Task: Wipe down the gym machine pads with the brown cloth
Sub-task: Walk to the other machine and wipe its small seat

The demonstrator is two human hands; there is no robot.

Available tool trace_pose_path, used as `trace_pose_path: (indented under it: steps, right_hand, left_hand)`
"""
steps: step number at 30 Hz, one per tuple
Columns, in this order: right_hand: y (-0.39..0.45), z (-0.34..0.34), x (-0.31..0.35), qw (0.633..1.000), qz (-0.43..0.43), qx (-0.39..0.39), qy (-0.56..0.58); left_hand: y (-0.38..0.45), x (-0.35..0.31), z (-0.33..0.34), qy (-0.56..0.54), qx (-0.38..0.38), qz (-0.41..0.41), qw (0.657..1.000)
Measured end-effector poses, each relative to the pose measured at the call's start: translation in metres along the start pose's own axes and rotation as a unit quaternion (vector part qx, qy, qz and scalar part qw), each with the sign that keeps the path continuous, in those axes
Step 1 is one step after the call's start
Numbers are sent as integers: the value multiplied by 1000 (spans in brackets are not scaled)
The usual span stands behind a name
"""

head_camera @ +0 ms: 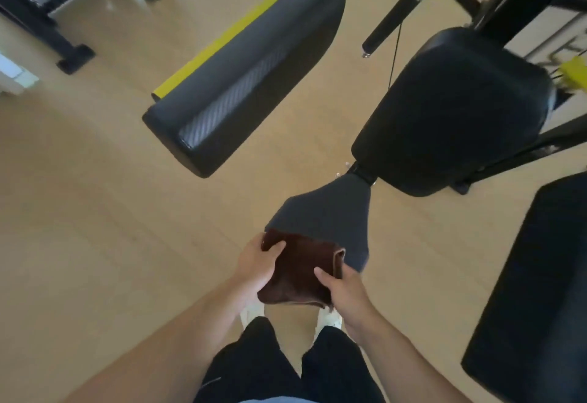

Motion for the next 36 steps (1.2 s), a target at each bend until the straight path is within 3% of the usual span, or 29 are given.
trace_pose_path:
  steps: [5, 7, 8, 10, 13, 15, 17, 23, 27, 29, 33, 36]
  right_hand:
    - [45, 13, 5, 993, -30, -117, 2]
    - [62, 14, -2, 988, -18, -145, -46]
    - [72, 13, -6, 978, -10, -171, -122]
    - [94, 16, -10, 934, -56, -194, -295]
    - [135, 45, -8, 828, -219, -139, -497]
    - [163, 70, -6, 757, -291, -99, -576]
    - [184, 88, -4, 729, -316, -82, -602]
    - [216, 72, 9, 723, -333, -161, -583]
    - [277, -4, 51, 760, -193, -262, -563]
    - [292, -26, 63, 772, -177, -270, -547]
    - [261, -1, 53, 817, -258, -237, -458]
    - [213, 32, 25, 795, -367, -173, -451]
  left_hand:
    - [54, -30, -2, 42, 71, 98, 992]
    - [81, -26, -8, 0, 38, 93, 995]
    - [93, -23, -13, 3, 3, 97, 995]
    - [114, -11, -19, 44, -43, 93, 994]
    - [139, 15, -18, 95, -44, 109, 989]
    - [153, 31, -15, 81, -37, 113, 990]
    - [167, 44, -14, 50, -42, 108, 992]
    - [188, 51, -10, 44, -81, 154, 984]
    - [195, 41, 4, 99, -58, 175, 978]
    - [200, 39, 14, 99, -49, 170, 979]
    - [206, 44, 28, 10, -71, 142, 987]
    - [200, 54, 20, -135, -119, 96, 979]
Point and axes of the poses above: each hand's wrist, its own y-axis towards the middle knuckle, its own z-axis out of the palm, x = y × z, the point moved 5 cm from there along y, towards the middle knuckle, and after that the axes turned 9 degrees about -y, right-handed, at the moved point
